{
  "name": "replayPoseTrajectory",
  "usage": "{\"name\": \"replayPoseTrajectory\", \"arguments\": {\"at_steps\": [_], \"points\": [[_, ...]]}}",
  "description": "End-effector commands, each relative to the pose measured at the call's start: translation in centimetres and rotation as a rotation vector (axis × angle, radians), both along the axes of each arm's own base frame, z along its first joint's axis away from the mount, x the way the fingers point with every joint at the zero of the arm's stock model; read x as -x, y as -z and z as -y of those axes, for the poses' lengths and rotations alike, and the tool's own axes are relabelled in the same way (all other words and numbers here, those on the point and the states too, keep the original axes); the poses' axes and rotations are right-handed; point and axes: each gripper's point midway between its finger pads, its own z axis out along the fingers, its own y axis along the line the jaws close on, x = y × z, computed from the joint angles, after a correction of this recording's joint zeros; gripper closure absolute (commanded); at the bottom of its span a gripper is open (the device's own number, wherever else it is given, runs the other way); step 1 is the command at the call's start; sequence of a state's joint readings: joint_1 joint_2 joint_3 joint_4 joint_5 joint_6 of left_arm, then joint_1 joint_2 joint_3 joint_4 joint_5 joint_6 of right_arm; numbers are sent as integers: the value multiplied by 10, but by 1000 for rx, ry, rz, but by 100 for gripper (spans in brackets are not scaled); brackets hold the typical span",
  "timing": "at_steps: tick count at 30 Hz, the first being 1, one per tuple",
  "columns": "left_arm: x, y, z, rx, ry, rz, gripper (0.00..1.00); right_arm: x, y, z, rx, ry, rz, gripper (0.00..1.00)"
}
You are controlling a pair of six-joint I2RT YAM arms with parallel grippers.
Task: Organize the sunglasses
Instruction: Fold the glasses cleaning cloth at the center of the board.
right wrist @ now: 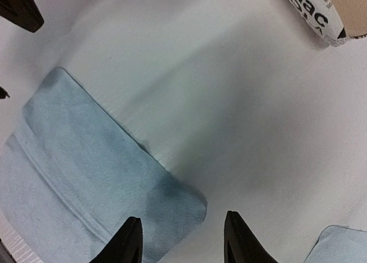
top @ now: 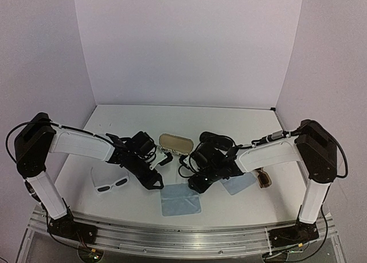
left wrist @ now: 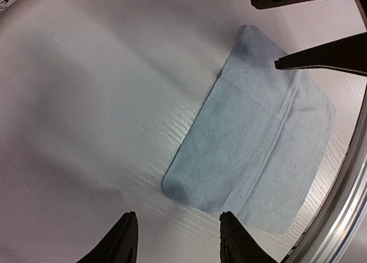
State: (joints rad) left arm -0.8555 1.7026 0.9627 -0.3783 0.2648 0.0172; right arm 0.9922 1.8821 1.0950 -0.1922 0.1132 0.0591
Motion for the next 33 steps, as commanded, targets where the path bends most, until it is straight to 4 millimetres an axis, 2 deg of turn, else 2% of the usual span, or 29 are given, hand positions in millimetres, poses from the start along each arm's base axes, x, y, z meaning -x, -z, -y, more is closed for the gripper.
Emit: {"name": "replayPoseTrajectory", "arguments": {"at_steps": [1,7,10,13,17,23,26,29,33], "points": [[-5,16,4,-12,-102,12,52,-19,0,0,29,84,53,57],[-3,29,7,-22,-96,-9,52,-14,4,-3,18,79,22,64],[1,37,8,-36,-91,-20,52,-10,12,2,29,85,1,66],[4,39,8,-39,-87,-35,63,-4,19,1,28,82,-34,66],[16,40,3,-56,-59,-70,73,-1,26,-2,23,87,-69,68],[33,54,-2,-98,-40,-132,87,3,34,4,41,98,-84,77],[31,54,0,-98,-44,-129,99,5,37,6,43,103,-97,88],[21,51,2,-108,-56,-86,100,8,38,7,44,99,-104,98],[4,39,7,-116,-41,-6,100,3,27,4,25,83,-82,100]]}}
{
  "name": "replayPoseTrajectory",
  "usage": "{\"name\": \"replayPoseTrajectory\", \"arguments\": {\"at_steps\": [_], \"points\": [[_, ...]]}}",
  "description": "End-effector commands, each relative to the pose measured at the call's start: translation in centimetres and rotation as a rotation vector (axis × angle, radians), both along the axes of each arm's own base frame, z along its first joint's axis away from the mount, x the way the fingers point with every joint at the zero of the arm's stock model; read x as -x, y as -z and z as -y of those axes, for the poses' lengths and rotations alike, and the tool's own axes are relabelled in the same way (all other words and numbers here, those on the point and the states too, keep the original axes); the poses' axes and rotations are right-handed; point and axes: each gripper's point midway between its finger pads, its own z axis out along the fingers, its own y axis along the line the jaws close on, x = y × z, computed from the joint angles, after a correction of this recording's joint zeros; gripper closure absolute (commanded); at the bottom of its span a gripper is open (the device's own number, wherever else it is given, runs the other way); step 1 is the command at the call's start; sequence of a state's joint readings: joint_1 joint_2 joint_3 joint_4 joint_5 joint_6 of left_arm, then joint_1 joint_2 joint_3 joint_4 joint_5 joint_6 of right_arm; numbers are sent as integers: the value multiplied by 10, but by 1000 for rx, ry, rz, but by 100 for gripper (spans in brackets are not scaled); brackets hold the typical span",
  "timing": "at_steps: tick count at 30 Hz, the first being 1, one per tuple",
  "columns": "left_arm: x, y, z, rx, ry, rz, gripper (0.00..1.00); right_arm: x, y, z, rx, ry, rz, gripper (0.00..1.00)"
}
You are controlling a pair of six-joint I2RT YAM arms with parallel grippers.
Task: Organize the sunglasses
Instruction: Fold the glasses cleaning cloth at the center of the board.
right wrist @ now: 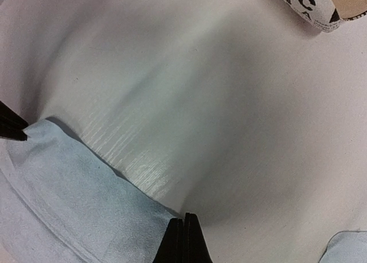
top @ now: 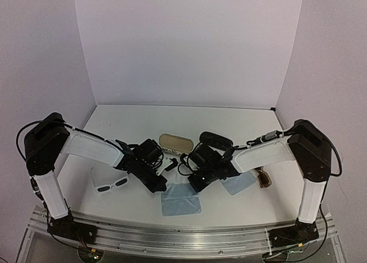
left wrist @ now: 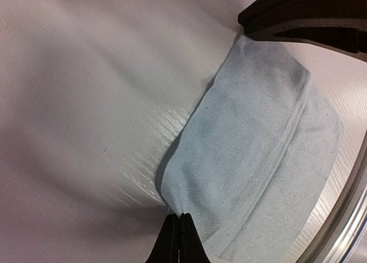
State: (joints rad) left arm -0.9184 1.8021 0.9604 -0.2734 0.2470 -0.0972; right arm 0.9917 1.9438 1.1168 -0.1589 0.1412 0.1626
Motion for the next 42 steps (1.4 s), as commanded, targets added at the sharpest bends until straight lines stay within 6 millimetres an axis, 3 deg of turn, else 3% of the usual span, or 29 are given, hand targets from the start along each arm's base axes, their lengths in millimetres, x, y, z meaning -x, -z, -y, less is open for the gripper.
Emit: {"name": "replayPoseTrajectory", "arguments": {"at_steps": [1,6,21,26,29,34,42], "points": [[-9,6,-12,-109,17,56,100,8,7,7,24,-19,-51,100],[-14,-22,4,-5,103,151,100,-4,-19,2,-55,-32,-40,100],[-20,-46,14,66,201,282,100,-8,-45,5,-153,-18,-8,100],[-15,-46,16,78,228,261,100,-1,-28,6,-141,-4,-68,99],[-13,-53,18,94,226,249,100,-1,-19,11,-128,35,-86,89],[-12,-64,18,107,248,270,100,5,-15,8,-138,7,-106,78],[-14,-73,21,122,268,304,100,7,-12,8,-153,31,-130,76]]}}
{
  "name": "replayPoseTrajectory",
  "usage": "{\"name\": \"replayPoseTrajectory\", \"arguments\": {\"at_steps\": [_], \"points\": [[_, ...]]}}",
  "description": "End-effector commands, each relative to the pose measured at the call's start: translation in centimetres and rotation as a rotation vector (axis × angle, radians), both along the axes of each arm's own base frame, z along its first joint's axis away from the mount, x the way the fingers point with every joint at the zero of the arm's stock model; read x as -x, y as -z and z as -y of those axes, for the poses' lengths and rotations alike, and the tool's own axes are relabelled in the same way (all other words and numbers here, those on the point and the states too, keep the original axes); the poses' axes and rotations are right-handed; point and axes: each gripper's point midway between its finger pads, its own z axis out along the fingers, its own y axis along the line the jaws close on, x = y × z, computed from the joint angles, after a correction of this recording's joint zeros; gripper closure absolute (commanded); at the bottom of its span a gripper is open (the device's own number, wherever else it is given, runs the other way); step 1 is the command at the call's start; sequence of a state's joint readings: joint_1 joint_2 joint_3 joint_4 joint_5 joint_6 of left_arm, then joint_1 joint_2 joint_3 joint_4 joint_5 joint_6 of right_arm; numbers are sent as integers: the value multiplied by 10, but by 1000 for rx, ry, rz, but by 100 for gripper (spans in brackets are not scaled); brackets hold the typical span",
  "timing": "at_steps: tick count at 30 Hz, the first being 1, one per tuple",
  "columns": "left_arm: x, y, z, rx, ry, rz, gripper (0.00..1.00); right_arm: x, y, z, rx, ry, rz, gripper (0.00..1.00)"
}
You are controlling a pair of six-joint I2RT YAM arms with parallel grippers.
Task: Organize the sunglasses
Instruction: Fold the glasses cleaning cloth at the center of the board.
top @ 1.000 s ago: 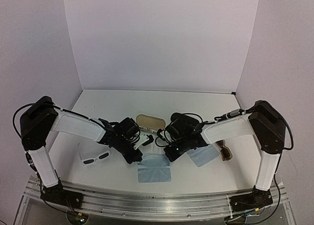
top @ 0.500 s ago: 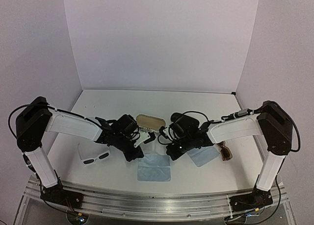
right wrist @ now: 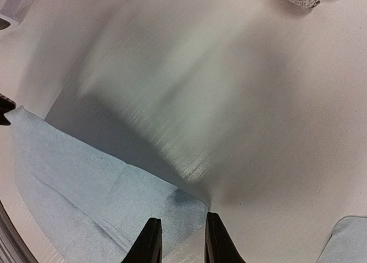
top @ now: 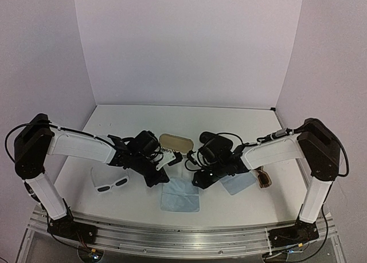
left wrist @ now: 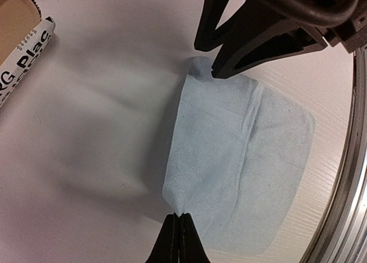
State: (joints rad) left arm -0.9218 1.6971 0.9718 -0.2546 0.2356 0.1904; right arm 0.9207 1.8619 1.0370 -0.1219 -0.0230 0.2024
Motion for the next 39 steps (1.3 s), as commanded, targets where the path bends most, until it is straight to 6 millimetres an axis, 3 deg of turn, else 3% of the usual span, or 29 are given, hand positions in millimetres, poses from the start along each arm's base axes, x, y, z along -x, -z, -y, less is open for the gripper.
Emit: {"name": "replayPoseTrajectory", "arguments": {"at_steps": [1,5,9,12,16,20,25,32,35,37,39], "points": [[-4,-27,8,50,36,61,100,4,-4,-4,-40,1,-15,76],[-6,-14,4,11,34,65,100,9,-27,-2,-82,-75,61,69],[-6,1,-1,-24,11,25,100,41,-41,-5,-82,-334,210,50],[-7,3,-3,-26,-2,11,100,81,-32,-5,-60,-558,251,41],[-6,7,-6,-41,-7,1,100,111,-18,-1,-5,-800,341,39],[-5,13,-8,-52,-12,-9,100,113,0,5,72,-890,343,44],[-7,16,-8,-56,-14,-12,100,109,7,-3,92,-897,317,49],[-10,15,-7,-51,-16,-10,100,113,22,0,118,-882,240,76],[-13,10,-8,-37,-14,-3,82,114,31,7,154,-874,200,89],[-13,3,-10,-14,8,7,62,114,34,9,164,-857,176,98],[-10,-11,-10,35,59,37,44,113,33,7,149,-835,151,100]]}}
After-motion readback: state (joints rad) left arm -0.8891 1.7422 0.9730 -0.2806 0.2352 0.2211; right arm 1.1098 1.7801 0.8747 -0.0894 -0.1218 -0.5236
